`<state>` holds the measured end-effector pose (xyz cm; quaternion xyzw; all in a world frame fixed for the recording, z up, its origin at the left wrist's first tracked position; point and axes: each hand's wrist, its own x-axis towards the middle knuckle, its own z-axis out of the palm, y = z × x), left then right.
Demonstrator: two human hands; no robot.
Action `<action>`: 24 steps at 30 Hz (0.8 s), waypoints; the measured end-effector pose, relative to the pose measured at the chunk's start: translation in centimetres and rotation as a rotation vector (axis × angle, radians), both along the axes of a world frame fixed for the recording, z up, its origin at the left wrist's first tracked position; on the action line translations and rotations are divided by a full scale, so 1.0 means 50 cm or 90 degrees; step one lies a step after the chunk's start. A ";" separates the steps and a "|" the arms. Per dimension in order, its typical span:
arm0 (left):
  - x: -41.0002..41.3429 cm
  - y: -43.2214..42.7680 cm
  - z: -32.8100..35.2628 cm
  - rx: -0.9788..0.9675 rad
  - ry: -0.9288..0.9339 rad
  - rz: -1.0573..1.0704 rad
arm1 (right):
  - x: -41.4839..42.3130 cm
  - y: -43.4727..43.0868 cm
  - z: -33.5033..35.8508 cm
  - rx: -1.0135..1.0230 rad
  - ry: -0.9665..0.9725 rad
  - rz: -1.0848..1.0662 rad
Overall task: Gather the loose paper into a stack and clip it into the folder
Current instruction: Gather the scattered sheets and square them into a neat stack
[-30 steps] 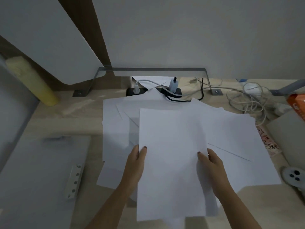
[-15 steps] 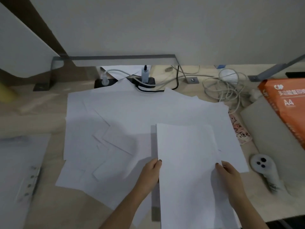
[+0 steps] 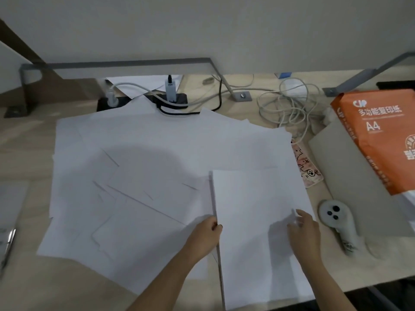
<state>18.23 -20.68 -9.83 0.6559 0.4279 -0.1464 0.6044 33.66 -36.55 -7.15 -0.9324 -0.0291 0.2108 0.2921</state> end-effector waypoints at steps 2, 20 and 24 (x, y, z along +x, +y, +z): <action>-0.012 0.021 0.017 0.047 -0.009 0.012 | -0.006 0.027 0.011 -0.008 -0.035 0.044; -0.212 0.368 0.032 0.038 0.016 0.585 | -0.206 0.432 -0.027 -0.126 -0.055 0.662; -0.206 0.379 0.032 -0.043 -0.105 0.752 | -0.211 0.429 -0.039 -0.120 -0.054 0.654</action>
